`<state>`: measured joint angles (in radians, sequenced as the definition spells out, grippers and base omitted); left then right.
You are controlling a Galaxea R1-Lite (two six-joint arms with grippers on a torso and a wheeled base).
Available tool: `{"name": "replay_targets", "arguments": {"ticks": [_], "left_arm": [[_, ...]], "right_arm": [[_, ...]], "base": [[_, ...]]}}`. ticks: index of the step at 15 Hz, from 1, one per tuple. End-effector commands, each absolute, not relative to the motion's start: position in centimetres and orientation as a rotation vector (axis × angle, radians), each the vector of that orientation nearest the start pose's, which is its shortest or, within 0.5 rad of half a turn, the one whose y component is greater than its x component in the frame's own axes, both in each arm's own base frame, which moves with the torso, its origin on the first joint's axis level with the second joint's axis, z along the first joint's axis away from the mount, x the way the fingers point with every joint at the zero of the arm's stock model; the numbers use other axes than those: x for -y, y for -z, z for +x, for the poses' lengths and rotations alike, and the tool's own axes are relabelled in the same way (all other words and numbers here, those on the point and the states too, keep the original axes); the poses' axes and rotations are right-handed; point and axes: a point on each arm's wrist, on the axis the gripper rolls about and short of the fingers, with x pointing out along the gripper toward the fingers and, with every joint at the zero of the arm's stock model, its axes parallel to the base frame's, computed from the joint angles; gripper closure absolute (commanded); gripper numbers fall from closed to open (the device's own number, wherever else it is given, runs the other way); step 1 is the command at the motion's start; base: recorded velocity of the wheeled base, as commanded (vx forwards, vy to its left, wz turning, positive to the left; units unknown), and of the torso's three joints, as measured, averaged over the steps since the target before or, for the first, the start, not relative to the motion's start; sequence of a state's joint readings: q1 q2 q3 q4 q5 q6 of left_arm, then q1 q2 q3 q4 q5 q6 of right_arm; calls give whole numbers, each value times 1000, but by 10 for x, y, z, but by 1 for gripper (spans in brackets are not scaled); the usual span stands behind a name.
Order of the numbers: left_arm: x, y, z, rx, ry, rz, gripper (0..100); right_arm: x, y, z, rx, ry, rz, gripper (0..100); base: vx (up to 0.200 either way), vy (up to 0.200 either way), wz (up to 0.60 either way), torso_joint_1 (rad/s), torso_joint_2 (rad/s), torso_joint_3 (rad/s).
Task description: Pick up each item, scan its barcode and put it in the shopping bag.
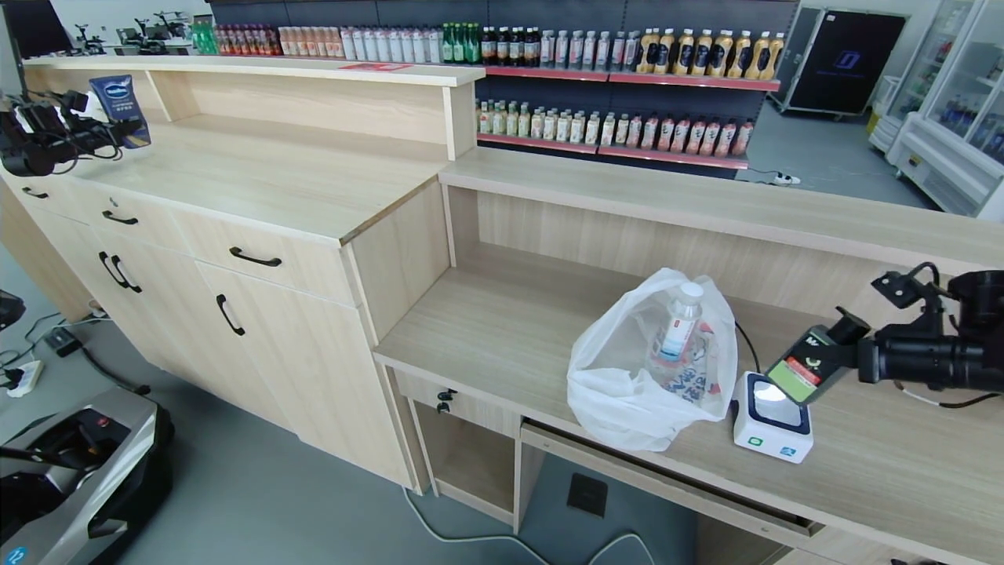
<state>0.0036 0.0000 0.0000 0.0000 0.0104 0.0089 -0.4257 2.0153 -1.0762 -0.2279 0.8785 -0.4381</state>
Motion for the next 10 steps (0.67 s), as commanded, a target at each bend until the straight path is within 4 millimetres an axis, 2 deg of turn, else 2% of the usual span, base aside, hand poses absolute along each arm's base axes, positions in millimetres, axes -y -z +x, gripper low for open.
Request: {"name": "replay_targets", "arguments": {"ticks": [1,2,5,7,10], "left_arm": [[0,-75,-23,0,-15,9,100],[0,-75,-23,0,-15,9,100],[0,-75,-23,0,-15,9,100],[0,-75,-23,0,-15,9,100],[0,-75,-23,0,-15,9,100]], "right_arm": [[137,-152,291,-372,-483,-115,100],[145,-161,238,-340,-415,-318,100],[139,-173,202,-349,-355,-325,100],[139,-176,197,-344,-340,-336,100],[136,-188,206,-403,-192,-420,100]], "base": [[0,0,0,0,0,0],[0,0,0,0,0,0],[0,0,0,0,0,0],[0,0,0,0,0,0],[0,0,600,4,5,4]]}}
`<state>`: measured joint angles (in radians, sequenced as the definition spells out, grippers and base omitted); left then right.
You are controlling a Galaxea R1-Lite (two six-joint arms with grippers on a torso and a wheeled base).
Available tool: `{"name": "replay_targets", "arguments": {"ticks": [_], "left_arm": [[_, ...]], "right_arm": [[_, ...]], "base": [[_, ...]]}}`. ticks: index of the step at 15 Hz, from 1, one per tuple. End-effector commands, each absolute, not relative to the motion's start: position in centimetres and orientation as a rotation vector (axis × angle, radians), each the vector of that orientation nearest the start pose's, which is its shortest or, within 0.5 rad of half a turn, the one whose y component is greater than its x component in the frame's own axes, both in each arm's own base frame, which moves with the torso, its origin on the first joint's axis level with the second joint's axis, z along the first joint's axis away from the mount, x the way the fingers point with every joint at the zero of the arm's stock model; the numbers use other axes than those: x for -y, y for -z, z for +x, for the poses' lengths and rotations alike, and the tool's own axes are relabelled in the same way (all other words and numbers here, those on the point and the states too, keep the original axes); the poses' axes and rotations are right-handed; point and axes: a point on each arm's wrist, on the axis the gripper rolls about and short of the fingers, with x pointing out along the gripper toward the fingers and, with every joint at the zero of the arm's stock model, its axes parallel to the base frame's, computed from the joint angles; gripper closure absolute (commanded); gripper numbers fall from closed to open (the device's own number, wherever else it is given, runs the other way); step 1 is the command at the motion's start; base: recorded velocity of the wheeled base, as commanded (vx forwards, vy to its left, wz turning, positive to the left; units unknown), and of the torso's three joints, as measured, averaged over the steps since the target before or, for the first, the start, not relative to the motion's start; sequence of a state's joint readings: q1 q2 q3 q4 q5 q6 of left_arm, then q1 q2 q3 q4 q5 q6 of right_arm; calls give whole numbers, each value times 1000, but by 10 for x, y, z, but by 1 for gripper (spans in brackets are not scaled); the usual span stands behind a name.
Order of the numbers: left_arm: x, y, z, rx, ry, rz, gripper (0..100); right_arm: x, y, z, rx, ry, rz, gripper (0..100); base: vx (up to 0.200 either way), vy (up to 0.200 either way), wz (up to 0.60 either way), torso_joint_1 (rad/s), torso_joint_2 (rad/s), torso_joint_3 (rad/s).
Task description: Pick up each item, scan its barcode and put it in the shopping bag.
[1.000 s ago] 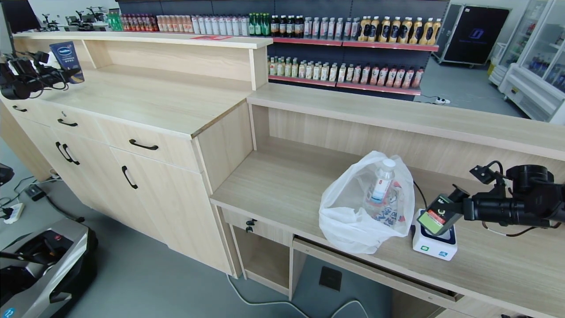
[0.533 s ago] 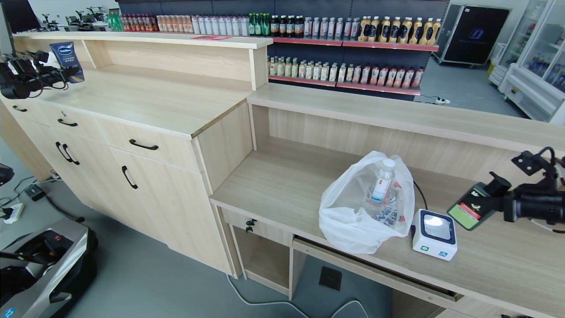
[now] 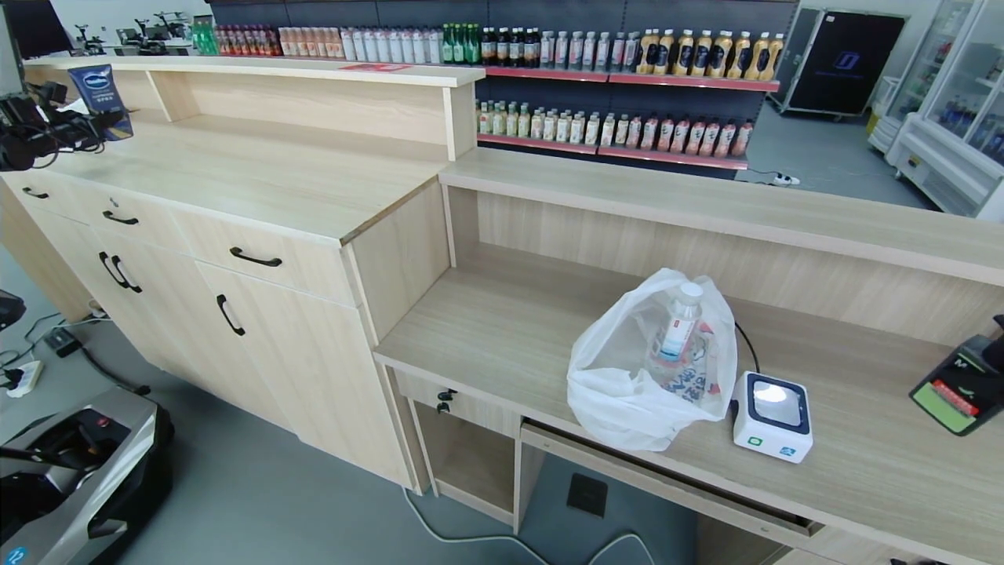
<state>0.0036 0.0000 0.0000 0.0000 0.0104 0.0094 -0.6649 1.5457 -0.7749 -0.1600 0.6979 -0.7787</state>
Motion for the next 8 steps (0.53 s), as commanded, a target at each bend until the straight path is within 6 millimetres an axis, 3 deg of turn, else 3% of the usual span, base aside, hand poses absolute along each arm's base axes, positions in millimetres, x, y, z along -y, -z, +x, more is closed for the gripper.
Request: {"name": "replay_targets", "arguments": {"ticks": [1,3,4,8], "left_arm": [[0,-75,-23,0,-15,9,100],[0,-75,-23,0,-15,9,100],[0,-75,-23,0,-15,9,100],[0,-75,-23,0,-15,9,100]], "right_arm": [[122,-193,220,-422,-125,-351,100],[91,-195,251,-380,-32,-288,100],[76,-192,266,-351,-80,-220,100],[51,-148,302,-434,-222,-255,100]], "base": [[0,0,600,-2,2,12],[0,0,600,0,-7,5],[0,0,600,2,-2,2],[0,0,0,0,0,0]]}}
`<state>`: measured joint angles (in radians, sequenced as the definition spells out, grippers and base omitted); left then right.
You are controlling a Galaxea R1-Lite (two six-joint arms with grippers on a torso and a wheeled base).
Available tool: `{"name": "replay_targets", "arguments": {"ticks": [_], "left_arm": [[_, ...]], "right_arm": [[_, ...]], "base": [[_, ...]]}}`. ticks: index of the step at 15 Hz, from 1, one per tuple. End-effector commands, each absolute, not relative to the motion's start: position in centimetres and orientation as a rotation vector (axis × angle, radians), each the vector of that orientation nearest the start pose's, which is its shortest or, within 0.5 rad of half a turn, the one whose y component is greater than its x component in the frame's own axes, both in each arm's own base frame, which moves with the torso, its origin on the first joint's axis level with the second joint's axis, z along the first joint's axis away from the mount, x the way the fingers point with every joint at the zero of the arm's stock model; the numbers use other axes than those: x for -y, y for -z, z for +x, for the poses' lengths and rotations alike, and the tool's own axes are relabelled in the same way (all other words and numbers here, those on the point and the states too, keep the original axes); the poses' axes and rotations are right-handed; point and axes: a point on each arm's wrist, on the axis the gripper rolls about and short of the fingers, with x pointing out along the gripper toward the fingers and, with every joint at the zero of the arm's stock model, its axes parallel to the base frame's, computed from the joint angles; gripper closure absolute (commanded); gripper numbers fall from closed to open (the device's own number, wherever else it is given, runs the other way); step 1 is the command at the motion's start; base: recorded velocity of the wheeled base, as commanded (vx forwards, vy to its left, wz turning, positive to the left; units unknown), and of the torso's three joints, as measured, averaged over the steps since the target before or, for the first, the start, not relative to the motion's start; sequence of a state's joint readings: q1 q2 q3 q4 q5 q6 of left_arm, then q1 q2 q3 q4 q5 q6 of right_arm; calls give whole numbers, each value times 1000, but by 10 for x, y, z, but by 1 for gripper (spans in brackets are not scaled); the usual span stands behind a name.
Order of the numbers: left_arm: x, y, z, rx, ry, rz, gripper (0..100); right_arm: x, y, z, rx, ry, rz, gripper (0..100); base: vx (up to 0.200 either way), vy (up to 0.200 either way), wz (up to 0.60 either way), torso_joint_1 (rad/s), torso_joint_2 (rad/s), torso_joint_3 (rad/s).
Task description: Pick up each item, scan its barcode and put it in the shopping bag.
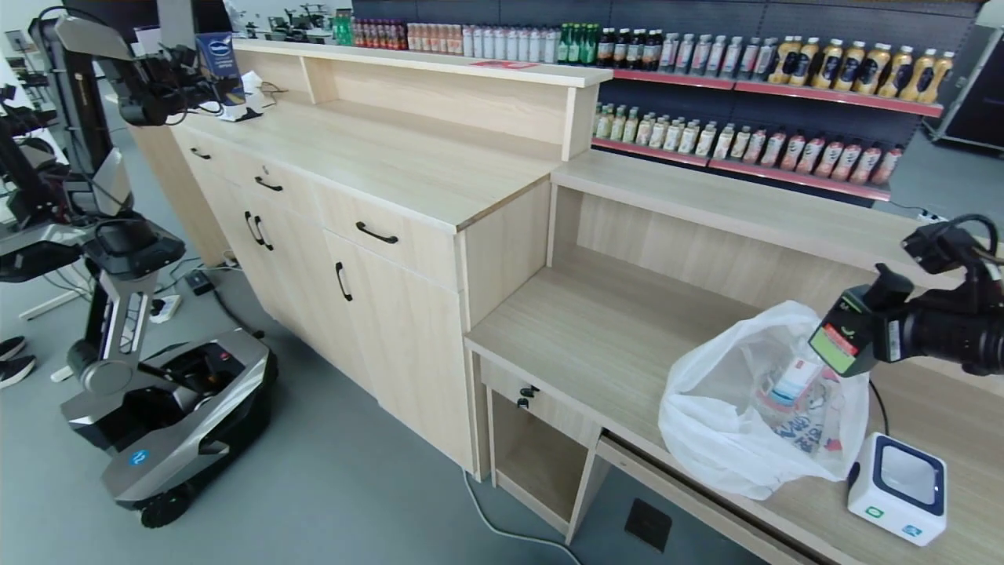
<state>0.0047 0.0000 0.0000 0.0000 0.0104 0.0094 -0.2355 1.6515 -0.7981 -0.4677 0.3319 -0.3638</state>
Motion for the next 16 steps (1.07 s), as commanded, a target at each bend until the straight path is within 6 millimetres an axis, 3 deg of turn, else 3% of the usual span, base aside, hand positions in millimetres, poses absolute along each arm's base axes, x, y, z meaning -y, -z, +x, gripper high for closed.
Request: {"name": "replay_targets", "arguments": {"ticks": [1,5,8,16], "left_arm": [[0,-75,-23,0,-15,9,100],[0,-75,-23,0,-15,9,100],[0,-75,-23,0,-15,9,100],[0,-75,-23,0,-15,9,100]], "right_arm": [[47,-138,309,-453,-245,-260,100],[46,-98,345,-416,-355,-316,100],[48,-72,353,-447,-415,-409,100],[56,-26,375,-464,-435,-393,100]], "base": [[0,0,0,0,0,0],[0,0,0,0,0,0],[0,0,0,0,0,0],[0,0,0,0,0,0]]}}
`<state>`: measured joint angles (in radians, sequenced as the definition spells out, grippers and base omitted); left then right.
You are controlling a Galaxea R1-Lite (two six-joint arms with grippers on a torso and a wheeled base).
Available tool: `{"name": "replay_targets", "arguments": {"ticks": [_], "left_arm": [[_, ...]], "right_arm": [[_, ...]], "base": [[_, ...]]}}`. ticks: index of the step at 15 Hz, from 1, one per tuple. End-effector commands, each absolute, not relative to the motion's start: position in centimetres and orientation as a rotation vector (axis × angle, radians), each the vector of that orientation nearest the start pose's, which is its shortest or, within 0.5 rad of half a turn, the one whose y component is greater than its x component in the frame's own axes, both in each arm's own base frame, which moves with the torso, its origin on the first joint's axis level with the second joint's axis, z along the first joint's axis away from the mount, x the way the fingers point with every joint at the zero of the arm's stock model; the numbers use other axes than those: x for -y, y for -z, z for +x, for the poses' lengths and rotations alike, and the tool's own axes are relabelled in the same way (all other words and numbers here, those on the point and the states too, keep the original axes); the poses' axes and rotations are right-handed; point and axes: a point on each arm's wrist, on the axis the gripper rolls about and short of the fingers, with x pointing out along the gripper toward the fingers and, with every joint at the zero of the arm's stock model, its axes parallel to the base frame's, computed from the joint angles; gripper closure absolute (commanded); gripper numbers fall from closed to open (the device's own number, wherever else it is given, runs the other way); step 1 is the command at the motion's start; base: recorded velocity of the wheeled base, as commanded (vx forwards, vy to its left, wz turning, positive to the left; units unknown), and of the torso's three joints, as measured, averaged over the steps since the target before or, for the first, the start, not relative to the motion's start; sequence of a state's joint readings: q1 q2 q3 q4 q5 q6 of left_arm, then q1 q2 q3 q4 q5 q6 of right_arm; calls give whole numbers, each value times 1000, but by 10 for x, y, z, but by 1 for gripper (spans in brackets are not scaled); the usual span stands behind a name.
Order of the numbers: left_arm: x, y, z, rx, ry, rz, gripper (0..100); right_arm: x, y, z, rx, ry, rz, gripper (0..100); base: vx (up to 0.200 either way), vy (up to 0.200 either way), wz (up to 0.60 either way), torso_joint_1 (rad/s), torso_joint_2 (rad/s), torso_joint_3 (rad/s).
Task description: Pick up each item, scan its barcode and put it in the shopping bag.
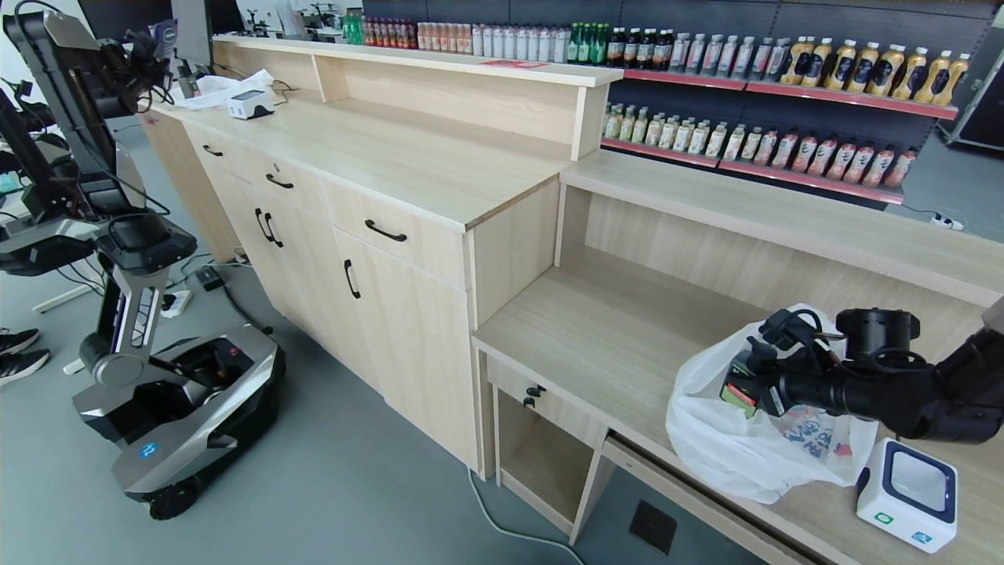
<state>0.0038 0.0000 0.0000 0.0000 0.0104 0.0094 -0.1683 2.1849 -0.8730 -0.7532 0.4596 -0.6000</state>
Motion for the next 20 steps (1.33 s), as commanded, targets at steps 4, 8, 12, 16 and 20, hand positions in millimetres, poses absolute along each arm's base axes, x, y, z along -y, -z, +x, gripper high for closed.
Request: {"name": "replay_targets", "arguments": {"ticks": [4,8,12,16,20], "left_arm": [[0,-75,-23,0,-15,9,100],[0,-75,-23,0,-15,9,100],[0,-75,-23,0,-15,9,100],[0,-75,-23,0,-15,9,100],[0,-75,-23,0,-15,9,100]], "right_arm": [[60,-13,384,-469,-436,-361,100],[62,3,391,-486,-437,-340,100],[60,13,395,-485,-443,-340,100],[62,15,399,-482,-437,-334,100],[69,13,397,-481,-439,-305,0]], "base": [[0,0,0,0,0,0],[0,0,0,0,0,0],[0,0,0,0,0,0],[0,0,0,0,0,0],[0,0,0,0,0,0]]}}
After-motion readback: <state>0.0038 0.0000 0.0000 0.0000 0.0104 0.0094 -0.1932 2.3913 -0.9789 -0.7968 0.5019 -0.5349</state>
